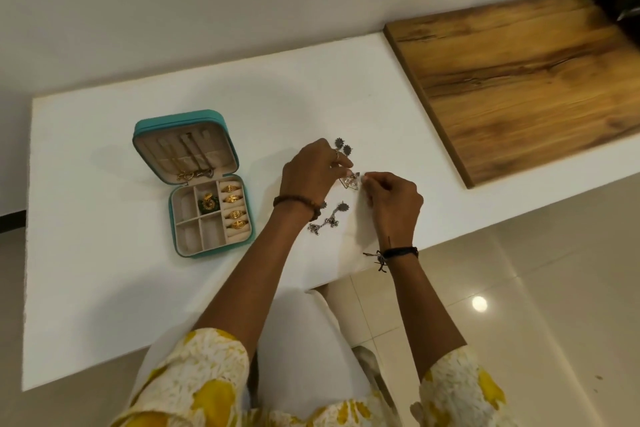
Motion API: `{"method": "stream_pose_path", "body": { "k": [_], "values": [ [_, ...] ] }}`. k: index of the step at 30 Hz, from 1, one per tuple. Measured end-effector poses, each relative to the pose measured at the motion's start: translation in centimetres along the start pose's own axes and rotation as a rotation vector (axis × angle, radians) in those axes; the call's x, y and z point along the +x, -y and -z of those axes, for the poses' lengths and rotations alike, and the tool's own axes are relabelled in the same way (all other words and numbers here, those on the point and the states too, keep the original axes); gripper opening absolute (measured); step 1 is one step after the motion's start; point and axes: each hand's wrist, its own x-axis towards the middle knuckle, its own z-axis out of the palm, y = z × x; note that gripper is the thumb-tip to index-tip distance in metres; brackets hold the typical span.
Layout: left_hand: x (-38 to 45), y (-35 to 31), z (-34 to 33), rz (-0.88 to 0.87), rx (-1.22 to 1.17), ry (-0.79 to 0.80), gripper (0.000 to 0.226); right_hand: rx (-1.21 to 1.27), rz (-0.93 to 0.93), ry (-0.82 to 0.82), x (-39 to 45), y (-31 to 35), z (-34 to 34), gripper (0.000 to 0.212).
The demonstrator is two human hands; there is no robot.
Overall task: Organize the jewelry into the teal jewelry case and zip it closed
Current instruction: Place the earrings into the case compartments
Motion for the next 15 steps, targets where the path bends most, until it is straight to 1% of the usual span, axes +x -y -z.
{"method": "stream_pose_path", "body": {
  "k": [2,5,11,15],
  "values": [
    [0.0,-0.2,-0.6,-0.013,0.085,0.009,0.017,-0.028,0.024,0.021,0.1,0.2,0.0,0.014],
    [-0.2,-0.4,-1.1,-0.015,0.110,-0.014,0.015,-0.049,0.052,0.037,0.3,0.5,-0.2,0.013],
    [-0.6,-0.4,-1.1,0.011,0.004,-0.047,0.009,-0.029,0.038,0.080,0.7,0.2,0.0,0.009],
    [-1.1,-0.4,-0.6,0.017,-0.131,-0.051,0.008,0.144,-0.030,0.157,0.5,1.1,1.4,0.008]
  ]
}}
